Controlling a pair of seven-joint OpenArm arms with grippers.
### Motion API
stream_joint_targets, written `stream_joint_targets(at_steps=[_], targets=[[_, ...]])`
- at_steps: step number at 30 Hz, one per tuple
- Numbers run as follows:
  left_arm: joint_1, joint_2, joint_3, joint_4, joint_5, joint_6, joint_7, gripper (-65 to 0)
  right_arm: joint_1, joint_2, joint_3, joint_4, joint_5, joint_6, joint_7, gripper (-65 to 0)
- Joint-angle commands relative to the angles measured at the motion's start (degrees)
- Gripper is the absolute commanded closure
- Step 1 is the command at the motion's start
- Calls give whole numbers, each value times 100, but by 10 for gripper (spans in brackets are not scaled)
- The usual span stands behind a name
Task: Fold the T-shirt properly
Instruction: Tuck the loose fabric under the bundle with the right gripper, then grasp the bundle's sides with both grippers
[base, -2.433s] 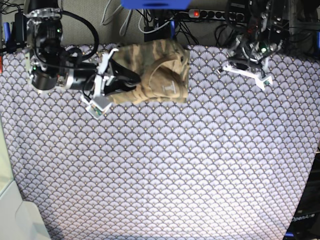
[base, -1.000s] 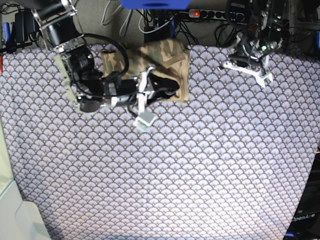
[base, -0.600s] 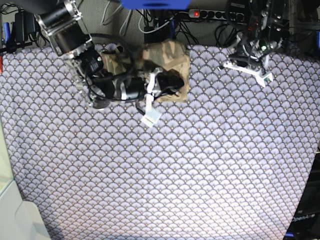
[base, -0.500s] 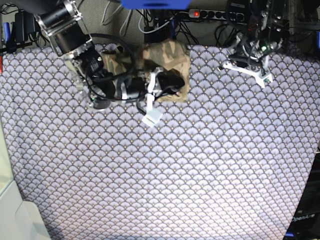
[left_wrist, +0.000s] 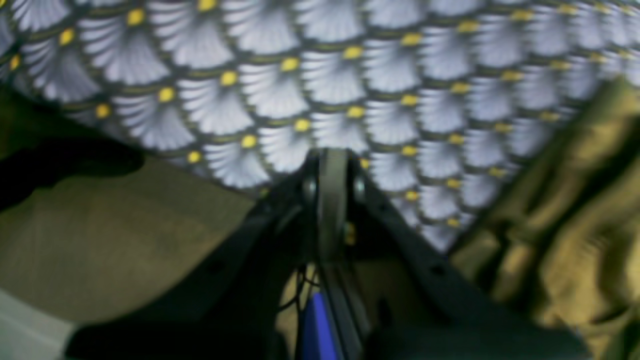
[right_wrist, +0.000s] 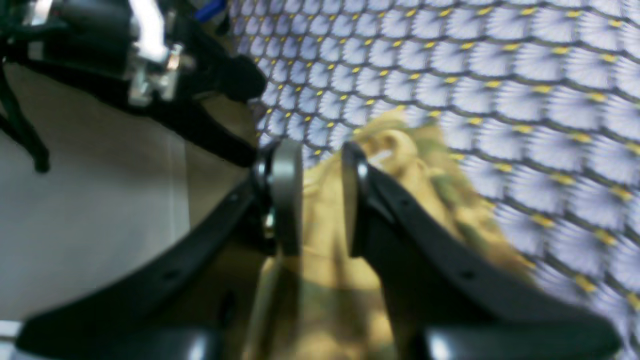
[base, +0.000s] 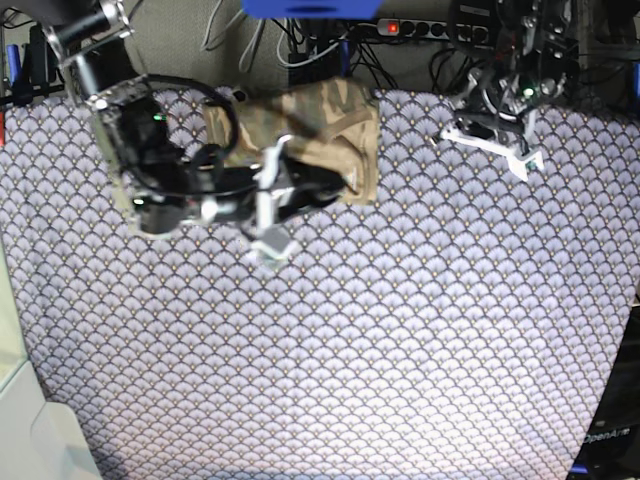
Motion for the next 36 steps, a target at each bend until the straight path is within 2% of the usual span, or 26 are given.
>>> stream_joint_targets(at_steps=[1,5,7,11,13,16,20,23,28,36], targets=[[67,-37,-15,81,12,23,-43,-13,45,35,127,181,128,60,75,-77],[190,-19,-15,169,-49,23,-51,-12,10,422,303,586,128,60,40,0],[322,-63,-15,231,-287,23,-51,-12,-104,633,391,700,128,60,57,0],[524,-107,-6,213,-920,23,-7,-12,-447,1020,1033,700,128,60,101,0],[674,-213,38,204,-1052,23,-16,-12,-570,1178,1331,700,128,60,101,0],[744,-353,495,196,-972,23,-43,-12,-685,1354,1648,691,119,60,101,0],[612,-591,1445,196,-928,23,-60,-12,-922,1416,2035,594,58,60,101,0],[269,-555,1884,178,-937,23,-60,-12,-1019,1354,2290,295,-470,60,101,0],[-21,-397,2113,178,-937,23,-16,-12,-1318,1222,2448,155,-1006,60,110,0],[-575,-169,2491,-305,-937,23,-7,-12,-1432,1134,2413,120,-1050,60,110,0]])
